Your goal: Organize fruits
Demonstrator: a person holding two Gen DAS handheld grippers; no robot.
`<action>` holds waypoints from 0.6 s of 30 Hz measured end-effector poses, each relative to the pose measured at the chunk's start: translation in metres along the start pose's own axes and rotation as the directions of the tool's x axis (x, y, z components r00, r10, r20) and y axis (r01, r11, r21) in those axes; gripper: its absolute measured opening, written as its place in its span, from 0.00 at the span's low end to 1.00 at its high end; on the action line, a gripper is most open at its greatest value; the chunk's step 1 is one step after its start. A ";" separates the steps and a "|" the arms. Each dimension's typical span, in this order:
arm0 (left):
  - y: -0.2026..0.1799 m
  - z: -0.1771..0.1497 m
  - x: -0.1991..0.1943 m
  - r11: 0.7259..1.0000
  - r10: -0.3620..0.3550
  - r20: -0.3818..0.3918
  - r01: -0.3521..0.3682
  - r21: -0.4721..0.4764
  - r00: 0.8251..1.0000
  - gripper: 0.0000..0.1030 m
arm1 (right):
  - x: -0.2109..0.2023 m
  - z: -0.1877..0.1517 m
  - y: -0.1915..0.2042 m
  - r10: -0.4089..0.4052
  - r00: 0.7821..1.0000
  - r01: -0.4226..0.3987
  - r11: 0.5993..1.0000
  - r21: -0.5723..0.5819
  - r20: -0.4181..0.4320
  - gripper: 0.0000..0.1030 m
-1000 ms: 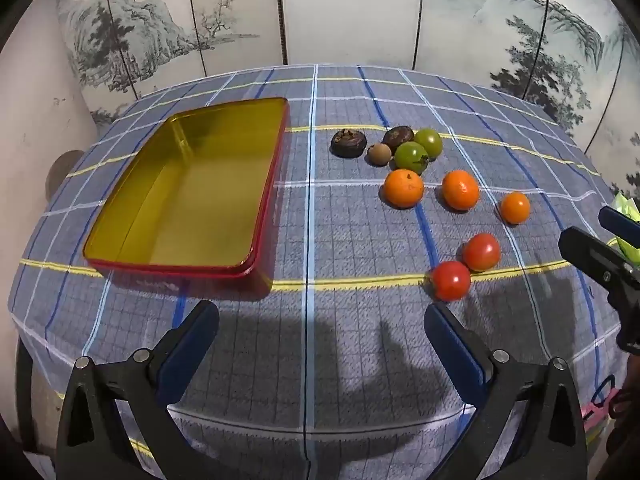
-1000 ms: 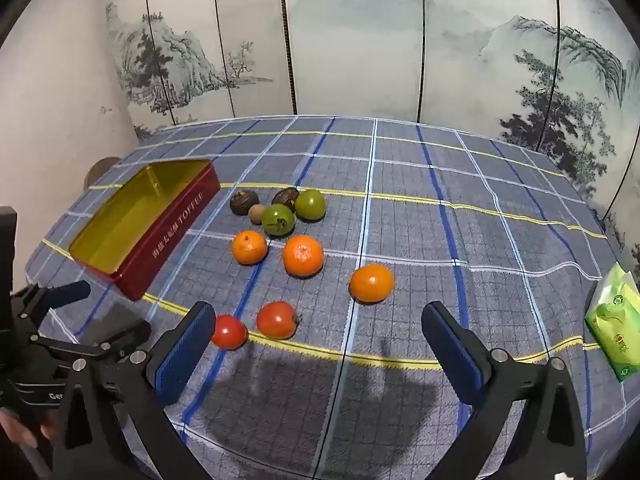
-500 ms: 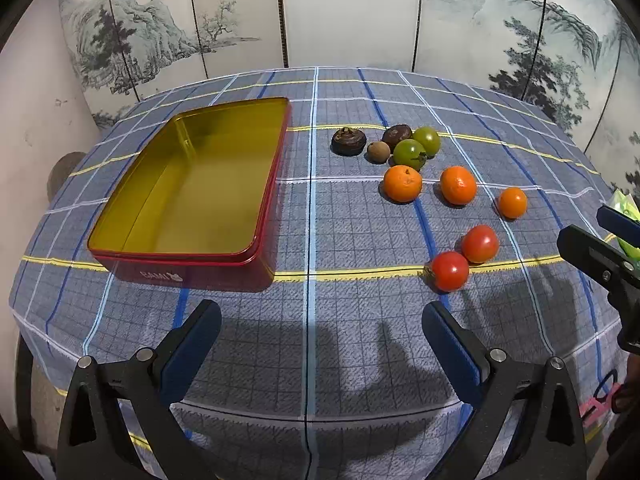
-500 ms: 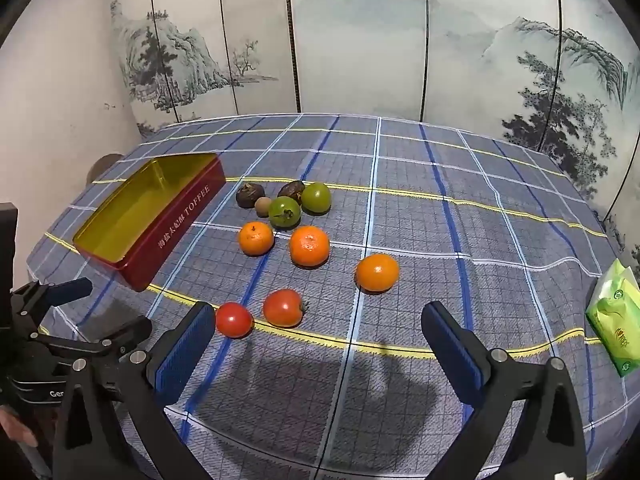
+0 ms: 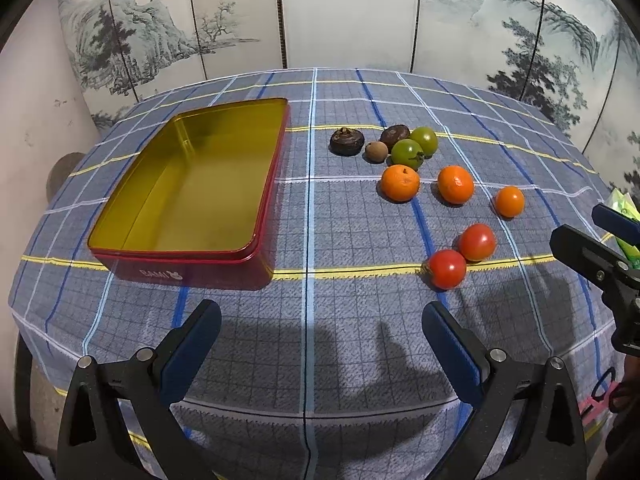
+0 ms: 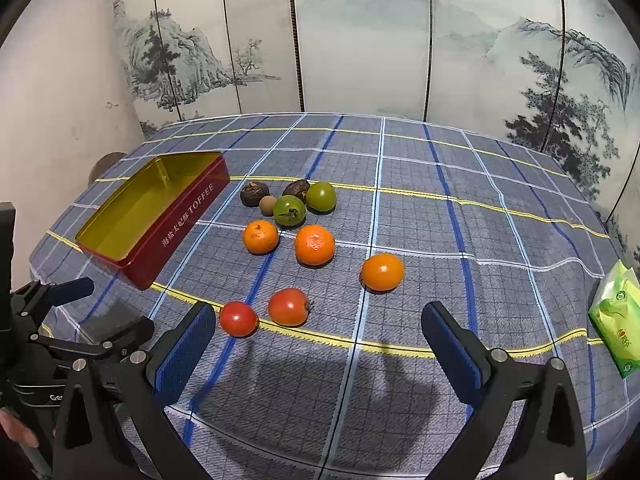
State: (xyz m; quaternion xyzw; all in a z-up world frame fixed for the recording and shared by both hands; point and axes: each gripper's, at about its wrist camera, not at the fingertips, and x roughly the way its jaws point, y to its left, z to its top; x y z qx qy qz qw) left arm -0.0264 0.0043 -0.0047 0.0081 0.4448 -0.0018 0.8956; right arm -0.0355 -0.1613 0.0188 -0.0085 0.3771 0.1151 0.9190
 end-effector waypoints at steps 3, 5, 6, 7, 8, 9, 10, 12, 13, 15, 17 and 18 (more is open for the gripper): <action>0.000 -0.001 0.000 1.000 0.000 -0.001 0.000 0.001 1.000 0.97 | 0.001 0.000 0.001 0.002 1.000 -0.002 1.000 0.000 -0.001 0.99; -0.002 -0.001 0.000 1.000 0.005 -0.003 -0.005 0.004 1.000 0.97 | 0.001 0.000 0.001 0.001 1.000 -0.001 1.000 -0.001 -0.001 0.99; -0.002 -0.001 0.000 1.000 0.007 -0.006 -0.006 0.007 1.000 0.97 | 0.001 0.000 0.002 0.002 1.000 -0.002 1.000 -0.001 -0.002 0.99; -0.003 -0.002 0.001 1.000 0.008 -0.008 -0.008 0.007 1.000 0.97 | 0.002 -0.001 0.002 0.002 1.000 -0.002 1.000 -0.002 -0.004 0.99; -0.003 -0.002 0.002 1.000 0.009 -0.011 -0.009 0.006 1.000 0.97 | 0.002 -0.001 0.002 0.002 1.000 -0.002 1.000 -0.002 -0.005 0.99; -0.003 -0.003 0.002 1.000 0.007 -0.014 -0.007 0.005 1.000 0.97 | 0.003 -0.002 0.002 0.001 1.000 -0.001 1.000 -0.003 -0.006 0.99; -0.003 -0.003 0.003 1.000 0.008 -0.016 -0.008 0.006 1.000 0.97 | 0.004 -0.002 0.003 0.000 1.000 0.000 1.000 -0.003 -0.008 0.99; -0.003 -0.003 0.003 1.000 0.006 -0.017 -0.006 0.007 1.000 0.97 | 0.005 -0.003 0.002 -0.002 1.000 0.002 1.000 -0.001 -0.010 0.99; -0.003 -0.003 0.003 1.000 0.005 -0.017 -0.005 0.008 1.000 0.97 | 0.005 -0.003 0.002 -0.002 1.000 0.002 1.000 -0.001 -0.012 0.99; -0.004 -0.003 0.004 1.000 0.007 -0.017 -0.007 0.011 1.000 0.97 | 0.006 -0.004 0.001 0.000 1.000 0.000 1.000 0.002 -0.014 0.99; -0.004 -0.004 0.004 1.000 0.009 -0.020 -0.009 0.011 1.000 0.97 | 0.006 -0.005 0.001 -0.001 1.000 0.001 1.000 0.002 -0.014 0.99; -0.004 -0.004 0.005 1.000 0.008 -0.021 -0.008 0.010 1.000 0.97 | 0.006 -0.005 0.000 0.000 1.000 0.000 1.000 0.001 -0.015 0.99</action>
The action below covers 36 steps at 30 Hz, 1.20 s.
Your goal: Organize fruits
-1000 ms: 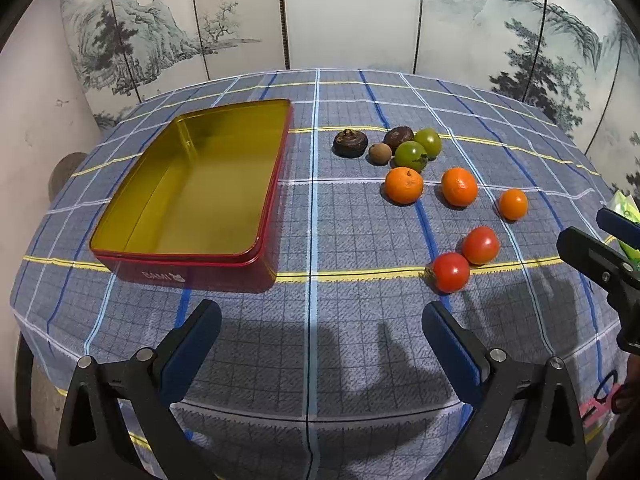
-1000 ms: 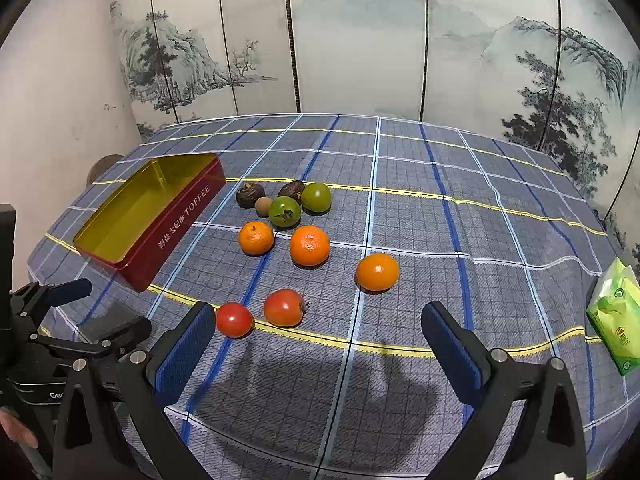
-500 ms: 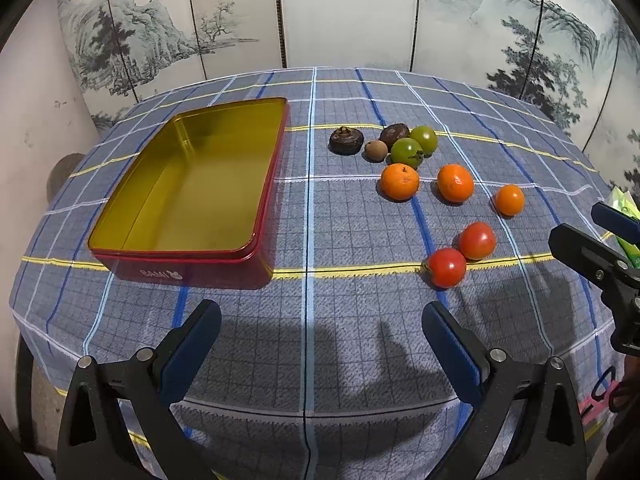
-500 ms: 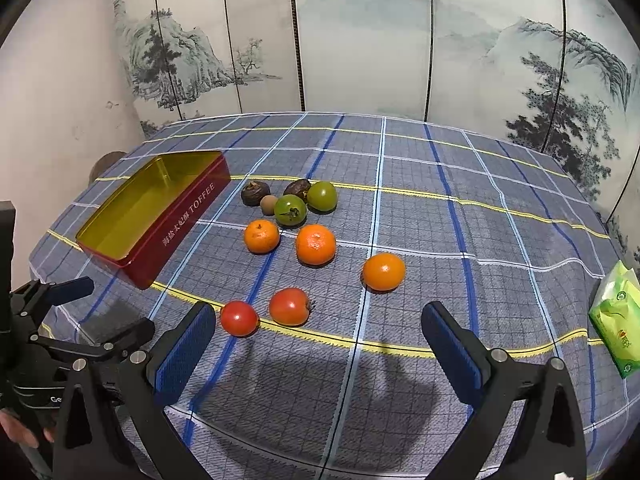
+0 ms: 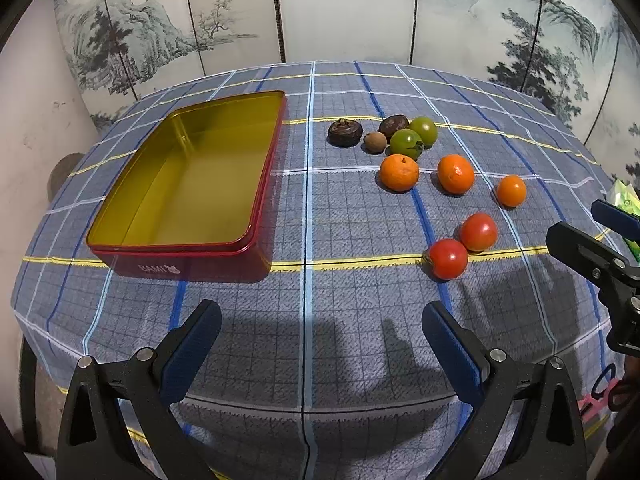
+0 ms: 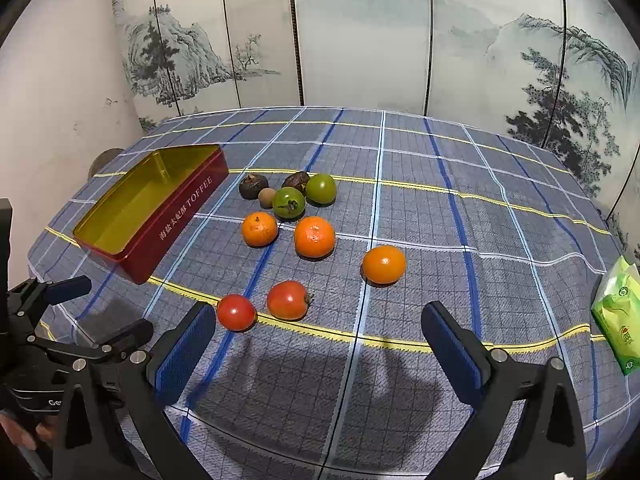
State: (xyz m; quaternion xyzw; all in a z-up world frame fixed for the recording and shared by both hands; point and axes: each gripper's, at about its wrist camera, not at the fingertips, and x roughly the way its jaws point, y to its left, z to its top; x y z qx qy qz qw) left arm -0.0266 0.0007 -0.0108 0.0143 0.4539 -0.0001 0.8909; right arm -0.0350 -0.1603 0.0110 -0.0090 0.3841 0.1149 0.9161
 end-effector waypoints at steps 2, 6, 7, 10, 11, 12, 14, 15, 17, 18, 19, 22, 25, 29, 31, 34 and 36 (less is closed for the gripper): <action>0.001 0.000 0.000 1.000 0.002 -0.002 -0.002 -0.002 1.000 0.97 | 0.000 -0.001 0.000 0.000 1.000 0.000 1.000 -0.002 -0.001 0.99; 0.001 0.000 0.001 1.000 0.004 -0.004 -0.004 -0.008 1.000 0.97 | 0.002 -0.002 0.000 -0.001 1.000 0.001 1.000 -0.002 -0.007 0.99; 0.002 -0.001 0.001 1.000 0.004 -0.006 -0.004 -0.009 1.000 0.97 | 0.002 -0.002 0.000 0.000 1.000 0.000 1.000 -0.001 -0.008 0.99; 0.002 -0.001 0.002 1.000 0.002 -0.007 -0.002 -0.010 1.000 0.97 | 0.003 -0.003 0.001 0.001 1.000 -0.001 1.000 -0.001 -0.008 0.99; 0.002 -0.001 0.002 1.000 0.001 -0.007 -0.001 -0.010 1.000 0.97 | 0.003 -0.003 0.001 0.003 1.000 -0.003 1.000 -0.003 -0.010 0.99; 0.002 -0.001 0.002 1.000 0.001 -0.006 -0.002 -0.009 1.000 0.97 | 0.003 -0.003 0.001 0.003 1.000 -0.003 1.000 -0.004 -0.011 0.99; 0.002 -0.001 0.002 1.000 0.002 -0.006 -0.002 -0.010 1.000 0.97 | 0.003 -0.003 0.001 0.003 1.000 -0.003 1.000 -0.005 -0.011 0.99; 0.002 -0.001 0.002 1.000 0.002 -0.007 -0.002 -0.009 1.000 0.97 | 0.003 -0.003 0.001 0.004 1.000 -0.004 1.000 -0.005 -0.011 0.99; 0.002 -0.001 0.002 1.000 0.001 -0.007 -0.001 -0.010 1.000 0.97 | 0.003 -0.003 0.001 0.004 1.000 -0.004 1.000 -0.004 -0.011 0.99; 0.002 -0.001 0.002 1.000 0.001 -0.006 -0.001 -0.009 1.000 0.97 | 0.003 -0.003 0.002 0.004 1.000 -0.004 1.000 -0.005 -0.011 0.99; 0.002 -0.001 0.001 1.000 0.002 -0.005 -0.002 -0.008 1.000 0.97 | 0.003 -0.003 0.002 0.004 1.000 -0.004 1.000 -0.004 -0.012 0.99; 0.002 -0.001 0.001 1.000 0.001 -0.004 -0.001 -0.006 1.000 0.97 | 0.003 -0.003 0.001 0.002 1.000 -0.002 1.000 -0.002 -0.013 0.99; 0.002 -0.001 0.001 1.000 0.000 -0.004 0.000 -0.005 1.000 0.97 | 0.005 -0.004 0.000 0.001 1.000 -0.001 1.000 0.001 -0.015 0.99; 0.000 -0.002 0.000 1.000 -0.002 -0.002 0.002 0.003 1.000 0.97 | 0.007 -0.005 -0.002 -0.005 1.000 0.005 1.000 0.001 -0.021 0.99; -0.001 -0.002 0.000 1.000 -0.005 -0.004 0.005 0.008 1.000 0.97 | 0.008 -0.006 -0.004 -0.008 1.000 0.008 1.000 0.003 -0.024 0.99; -0.003 -0.002 0.000 1.000 -0.010 -0.005 0.010 0.015 1.000 0.95 | 0.011 -0.008 -0.006 -0.012 0.999 0.012 1.000 0.007 -0.030 0.99; -0.005 -0.001 0.001 1.000 -0.015 -0.006 0.016 0.020 1.000 0.93 | 0.013 -0.009 -0.008 -0.016 0.999 0.016 1.000 0.008 -0.035 0.99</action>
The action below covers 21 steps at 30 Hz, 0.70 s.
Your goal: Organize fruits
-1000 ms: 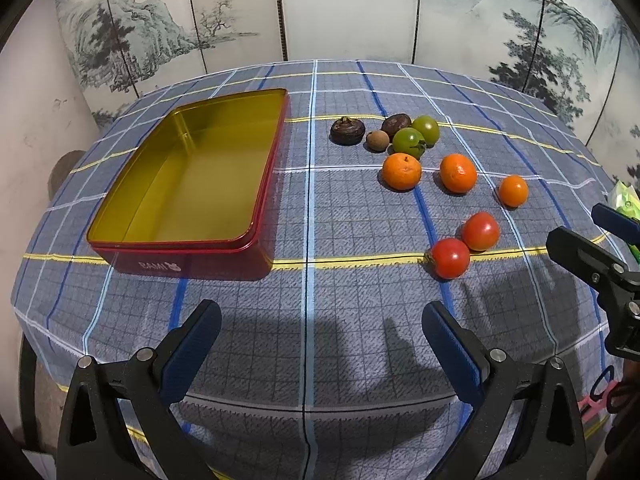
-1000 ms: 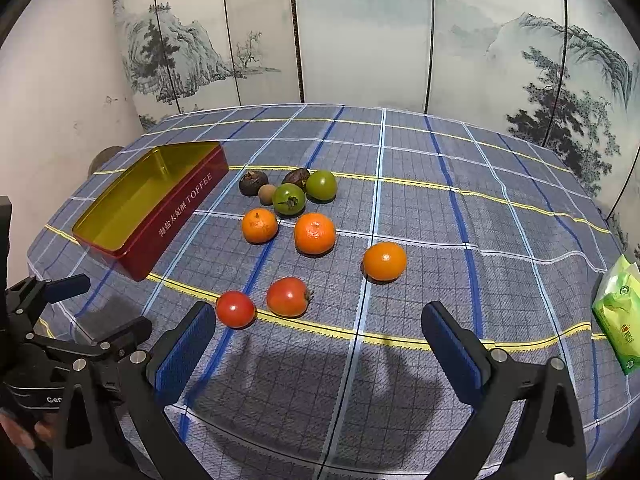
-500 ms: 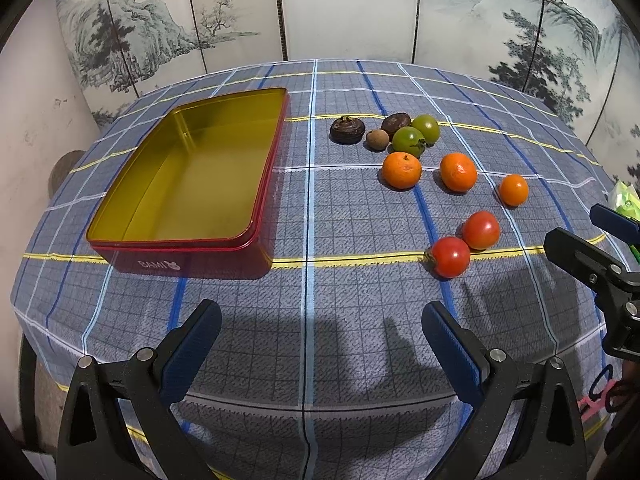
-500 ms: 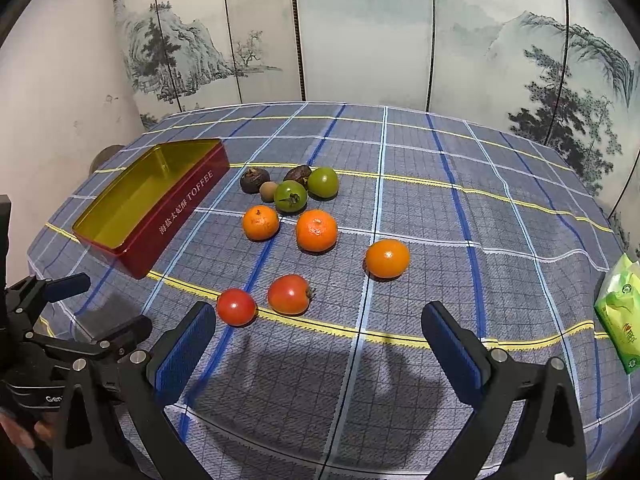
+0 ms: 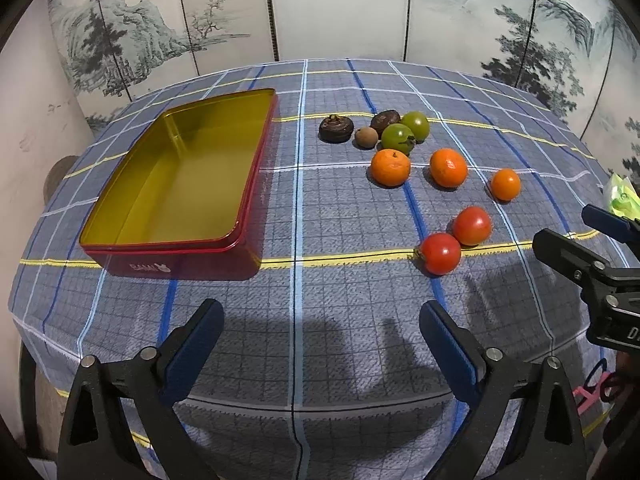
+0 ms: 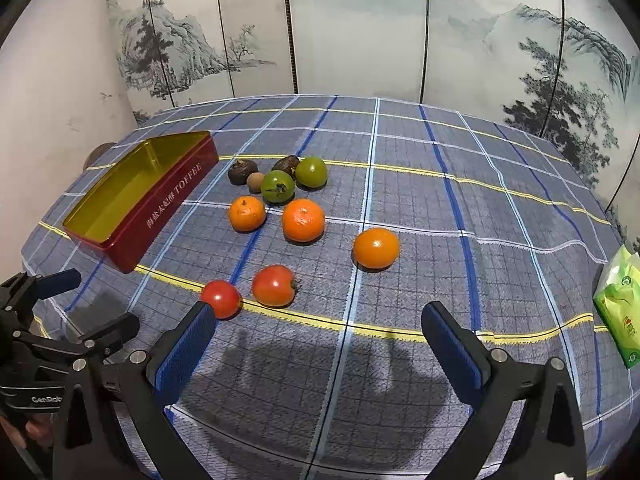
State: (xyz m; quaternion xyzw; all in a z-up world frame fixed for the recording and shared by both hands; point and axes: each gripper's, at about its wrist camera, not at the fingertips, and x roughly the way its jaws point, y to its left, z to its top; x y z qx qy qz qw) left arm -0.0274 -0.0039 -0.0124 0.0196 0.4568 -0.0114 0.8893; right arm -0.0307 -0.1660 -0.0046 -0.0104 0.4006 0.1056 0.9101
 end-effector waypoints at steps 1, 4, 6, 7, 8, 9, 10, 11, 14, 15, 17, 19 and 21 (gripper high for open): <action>-0.001 0.000 0.000 1.000 -0.004 -0.001 0.004 0.002 1.000 0.92 | 0.001 0.000 -0.001 -0.003 1.000 0.003 1.000 0.002 -0.002 0.99; -0.004 0.001 0.003 1.000 -0.024 -0.008 0.024 0.015 1.000 0.87 | 0.003 -0.001 -0.005 -0.013 1.000 0.013 1.000 0.005 -0.006 0.99; -0.007 0.002 0.005 0.999 -0.040 -0.014 0.040 0.024 0.999 0.84 | 0.005 -0.002 -0.008 -0.019 1.000 0.019 1.000 0.007 -0.008 0.99; -0.010 0.003 0.006 0.998 -0.050 -0.018 0.051 0.030 0.999 0.83 | 0.005 -0.002 -0.009 -0.022 1.000 0.022 1.000 0.010 -0.009 0.99; -0.012 0.004 0.007 0.998 -0.058 -0.018 0.058 0.035 0.998 0.81 | 0.005 -0.003 -0.011 -0.023 1.000 0.023 1.000 0.012 -0.010 0.99; -0.014 0.004 0.007 0.997 -0.066 -0.018 0.067 0.040 0.998 0.81 | 0.006 -0.004 -0.014 -0.024 1.000 0.024 1.000 0.018 -0.012 0.99; -0.016 0.006 0.008 0.996 -0.078 -0.020 0.078 0.046 0.997 0.79 | 0.006 -0.004 -0.015 -0.024 1.000 0.024 0.999 0.022 -0.013 0.99; -0.018 0.007 0.009 0.994 -0.098 -0.024 0.099 0.051 0.995 0.77 | 0.007 -0.005 -0.017 -0.023 1.000 0.023 0.999 0.026 -0.015 0.99; -0.024 0.013 0.012 0.988 -0.141 -0.031 0.143 0.060 0.989 0.71 | 0.010 -0.008 -0.024 -0.023 0.999 0.024 0.999 0.041 -0.027 0.99; -0.025 0.016 0.014 0.985 -0.157 -0.033 0.158 0.063 0.987 0.70 | 0.011 -0.008 -0.025 -0.023 0.999 0.025 0.999 0.045 -0.030 0.99; -0.029 0.020 0.018 0.982 -0.173 -0.047 0.176 0.065 0.984 0.67 | 0.015 -0.011 -0.030 -0.024 0.999 0.027 0.998 0.058 -0.041 0.99; -0.033 0.023 0.022 0.977 -0.197 -0.058 0.201 0.067 0.979 0.65 | 0.017 -0.013 -0.033 -0.023 0.999 0.026 0.997 0.069 -0.047 0.99; -0.039 0.026 0.026 0.974 -0.208 -0.068 0.213 0.079 0.976 0.65 | 0.019 -0.015 -0.037 -0.024 0.998 0.028 0.997 0.076 -0.049 0.99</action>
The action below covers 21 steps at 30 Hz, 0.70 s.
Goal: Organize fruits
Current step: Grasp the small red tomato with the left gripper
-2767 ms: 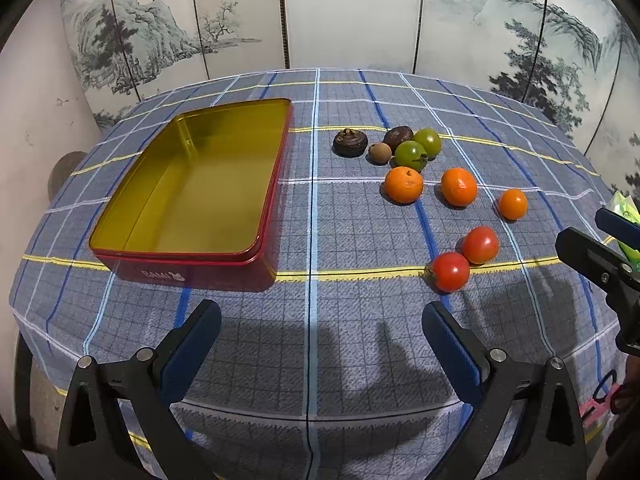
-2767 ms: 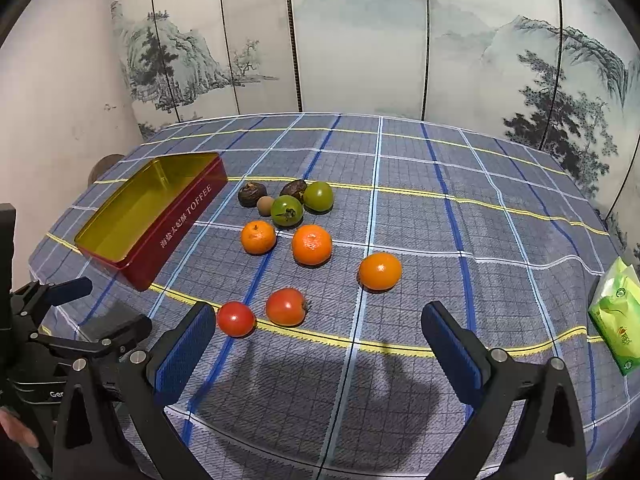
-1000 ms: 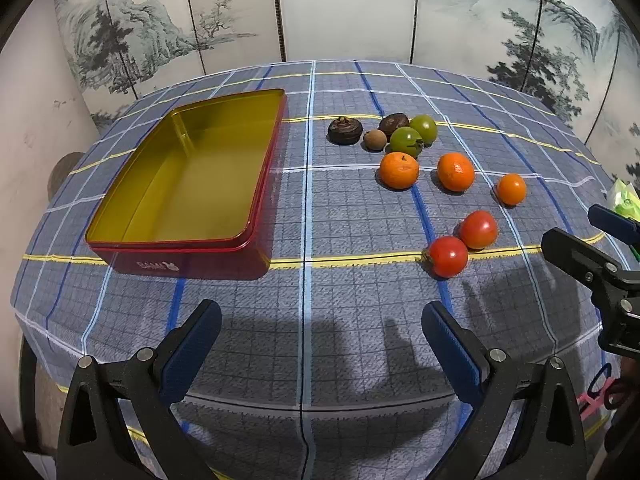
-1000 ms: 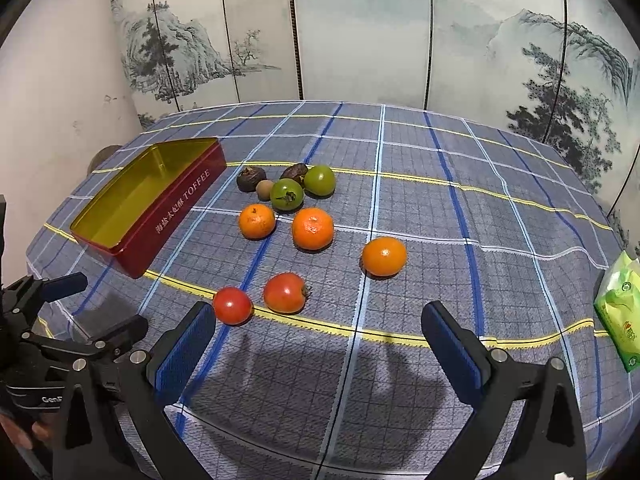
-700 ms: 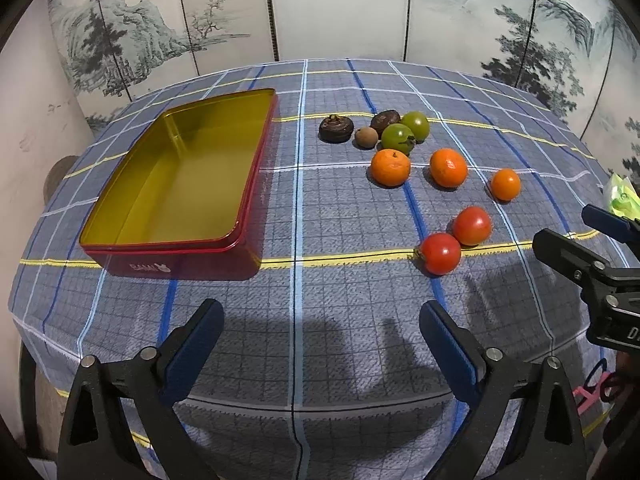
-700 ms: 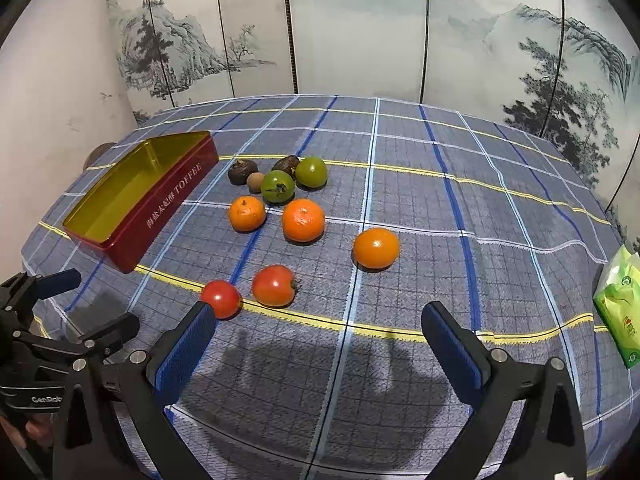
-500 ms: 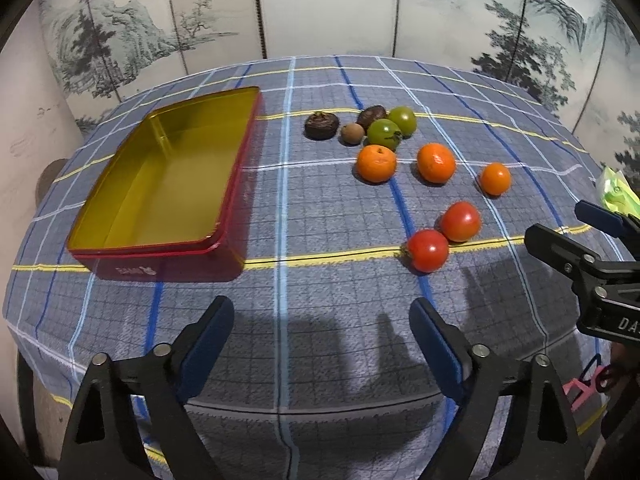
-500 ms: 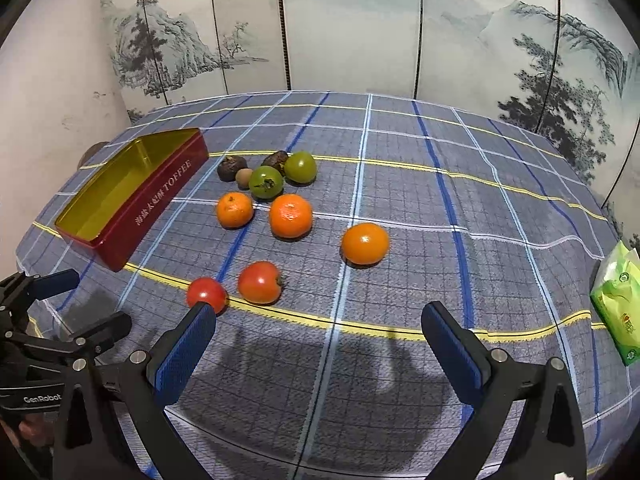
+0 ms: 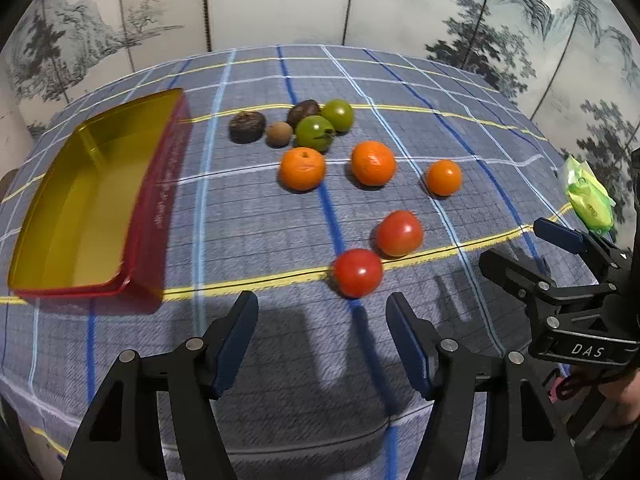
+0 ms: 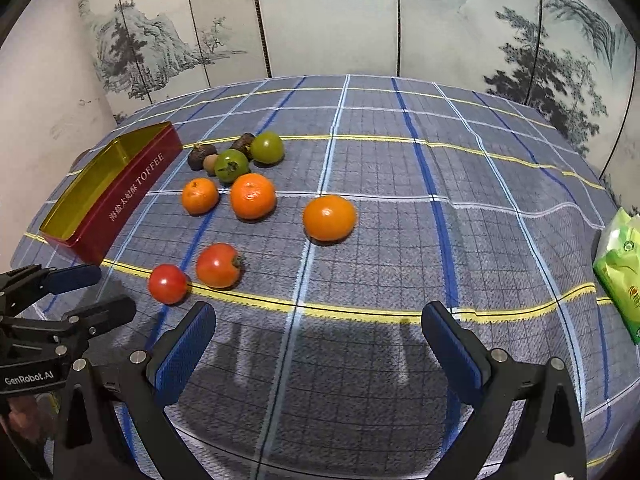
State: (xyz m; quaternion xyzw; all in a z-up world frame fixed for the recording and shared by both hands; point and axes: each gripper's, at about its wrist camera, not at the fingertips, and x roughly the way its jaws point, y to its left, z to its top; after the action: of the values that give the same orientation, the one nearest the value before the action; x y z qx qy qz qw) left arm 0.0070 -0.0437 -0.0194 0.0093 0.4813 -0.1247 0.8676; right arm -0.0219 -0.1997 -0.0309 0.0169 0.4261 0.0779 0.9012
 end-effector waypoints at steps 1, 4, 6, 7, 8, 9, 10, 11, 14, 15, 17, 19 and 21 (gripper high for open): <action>-0.003 0.001 0.002 1.000 -0.007 -0.004 0.007 0.011 1.000 0.65 | 0.000 0.000 -0.001 0.000 1.000 0.000 1.000 0.004 -0.001 0.99; -0.010 0.004 0.008 0.999 -0.015 -0.009 0.015 0.033 1.000 0.64 | 0.002 -0.001 -0.005 0.006 1.000 -0.006 1.000 0.014 -0.003 0.99; -0.011 0.006 0.013 0.999 -0.019 -0.016 0.019 0.034 1.000 0.62 | 0.004 -0.001 -0.006 0.008 1.000 -0.007 1.000 0.015 -0.006 0.99; -0.012 0.007 0.015 0.999 -0.021 -0.019 0.021 0.035 1.000 0.60 | 0.005 -0.001 -0.006 0.009 1.000 -0.009 1.000 0.016 -0.006 0.99; -0.013 0.007 0.018 0.999 -0.020 -0.021 0.021 0.037 1.000 0.59 | 0.005 -0.002 -0.006 0.011 1.000 -0.010 1.000 0.016 -0.008 0.99; -0.014 0.008 0.020 0.999 -0.019 -0.024 0.020 0.039 1.000 0.58 | 0.007 -0.002 -0.006 0.012 1.000 -0.012 1.000 0.016 -0.010 0.99; -0.014 0.009 0.022 0.999 -0.019 -0.026 0.020 0.043 0.999 0.56 | 0.008 -0.002 -0.006 0.013 1.000 -0.013 1.000 0.016 -0.012 0.99; -0.014 0.009 0.024 0.999 -0.017 -0.030 0.018 0.044 0.999 0.54 | 0.009 -0.002 -0.006 0.014 1.000 -0.014 1.000 0.015 -0.014 0.99; -0.013 0.010 0.030 0.999 -0.019 -0.041 0.020 0.039 0.999 0.50 | 0.013 -0.002 -0.007 0.016 1.000 -0.015 1.000 0.017 -0.020 0.99; -0.013 0.010 0.032 0.999 -0.017 -0.044 0.019 0.038 0.999 0.49 | 0.014 -0.002 -0.007 0.016 1.000 -0.016 1.000 0.018 -0.021 0.99; -0.013 0.010 0.035 0.999 -0.019 -0.049 0.021 0.039 0.999 0.43 | 0.015 -0.002 -0.008 0.018 1.000 -0.018 1.000 0.020 -0.022 0.99; -0.013 0.010 0.037 0.999 -0.020 -0.051 0.022 0.039 0.998 0.37 | 0.016 -0.002 -0.008 0.018 1.000 -0.017 1.000 0.022 -0.024 0.99; -0.013 0.010 0.037 0.999 -0.014 -0.044 0.016 0.041 0.999 0.35 | 0.018 -0.002 -0.009 0.017 1.000 -0.016 1.000 0.023 -0.027 0.99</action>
State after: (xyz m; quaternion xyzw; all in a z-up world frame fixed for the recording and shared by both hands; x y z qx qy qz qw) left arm 0.0309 -0.0657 -0.0440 0.0263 0.4974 -0.1408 0.8556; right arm -0.0116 -0.2058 -0.0467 0.0294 0.4389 0.0807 0.8944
